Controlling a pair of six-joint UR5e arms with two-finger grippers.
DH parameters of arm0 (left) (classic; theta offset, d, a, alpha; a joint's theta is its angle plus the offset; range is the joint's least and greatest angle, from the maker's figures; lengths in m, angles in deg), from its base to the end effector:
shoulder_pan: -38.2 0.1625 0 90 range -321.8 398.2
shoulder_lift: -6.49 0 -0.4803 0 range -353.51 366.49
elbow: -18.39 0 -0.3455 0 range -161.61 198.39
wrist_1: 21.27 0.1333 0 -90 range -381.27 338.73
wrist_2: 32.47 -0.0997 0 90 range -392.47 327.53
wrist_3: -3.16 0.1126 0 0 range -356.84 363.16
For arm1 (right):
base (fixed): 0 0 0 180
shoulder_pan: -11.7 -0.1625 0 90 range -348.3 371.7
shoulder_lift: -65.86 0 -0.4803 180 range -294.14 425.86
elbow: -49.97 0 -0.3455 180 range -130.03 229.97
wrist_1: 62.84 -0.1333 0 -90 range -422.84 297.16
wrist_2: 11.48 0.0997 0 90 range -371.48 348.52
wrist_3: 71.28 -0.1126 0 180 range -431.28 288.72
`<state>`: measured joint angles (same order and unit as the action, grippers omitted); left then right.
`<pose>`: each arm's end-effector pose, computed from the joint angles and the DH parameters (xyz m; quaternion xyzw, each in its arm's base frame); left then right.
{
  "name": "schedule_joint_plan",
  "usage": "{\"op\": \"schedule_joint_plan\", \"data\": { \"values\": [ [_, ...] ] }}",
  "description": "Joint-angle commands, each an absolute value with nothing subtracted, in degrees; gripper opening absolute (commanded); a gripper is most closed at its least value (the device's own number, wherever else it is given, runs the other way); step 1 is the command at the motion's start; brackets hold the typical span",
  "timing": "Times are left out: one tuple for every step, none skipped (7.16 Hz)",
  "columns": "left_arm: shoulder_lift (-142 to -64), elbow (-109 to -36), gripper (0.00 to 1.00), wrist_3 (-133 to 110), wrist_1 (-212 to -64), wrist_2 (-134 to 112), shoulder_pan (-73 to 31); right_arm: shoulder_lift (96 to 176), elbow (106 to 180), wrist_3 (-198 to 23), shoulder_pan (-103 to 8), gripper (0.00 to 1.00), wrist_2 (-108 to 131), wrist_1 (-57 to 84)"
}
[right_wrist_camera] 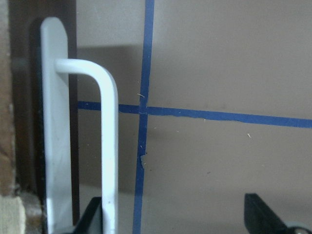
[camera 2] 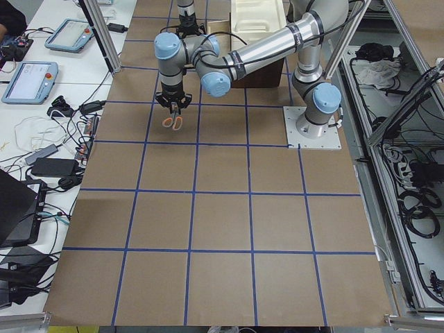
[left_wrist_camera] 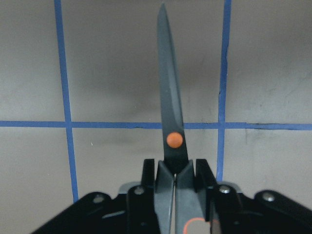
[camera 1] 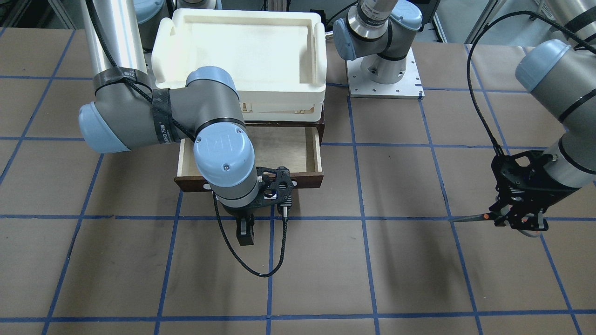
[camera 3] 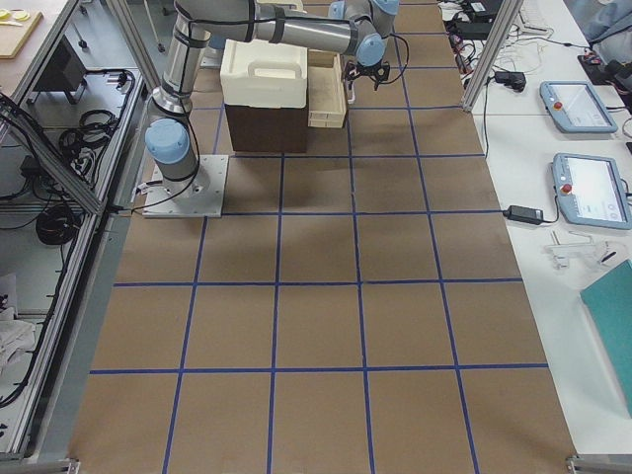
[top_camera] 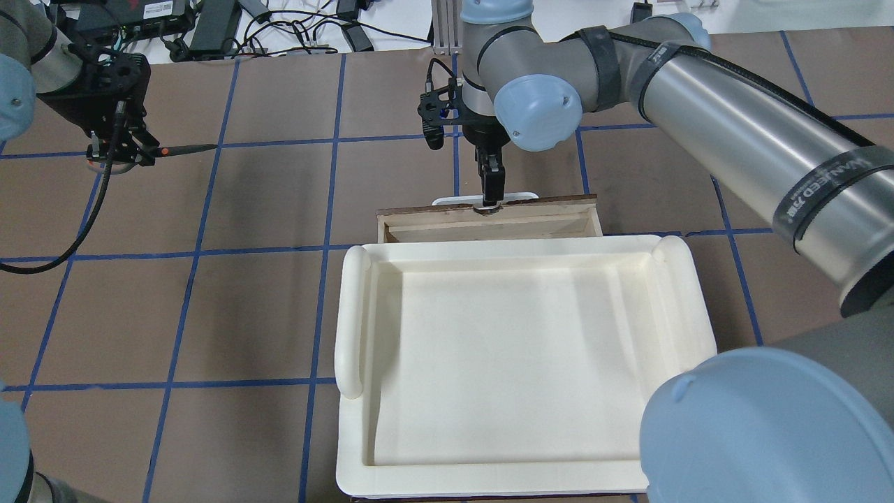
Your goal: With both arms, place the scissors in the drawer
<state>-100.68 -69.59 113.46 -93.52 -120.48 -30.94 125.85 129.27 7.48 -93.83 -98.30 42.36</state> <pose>0.0783 -0.5908 0.4232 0.7036 0.7100 -0.0252 0.0135 0.3105 -0.5963 0.3449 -0.7316 0.6802 0.0160 0.0424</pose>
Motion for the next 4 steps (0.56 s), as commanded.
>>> {"op": "schedule_joint_plan", "data": {
  "values": [
    [-100.7, -69.6, 0.00, 113.5, -93.5, -120.4, -31.0, 125.6, 129.2, 7.9, -93.2, 1.00, -98.1, 44.5],
    [-100.8, -69.6, 0.00, 113.5, -93.5, -120.4, -31.0, 125.6, 129.2, 7.9, -93.2, 1.00, -97.8, 45.3],
    [-100.9, -69.6, 0.00, 113.5, -93.5, -120.4, -31.0, 125.4, 128.9, 7.9, -93.2, 1.00, -97.5, 46.0],
    [-100.9, -69.6, 0.00, 113.5, -93.6, -120.5, -31.0, 124.4, 127.1, 7.9, -93.2, 1.00, -97.4, 46.1]
  ]
}}
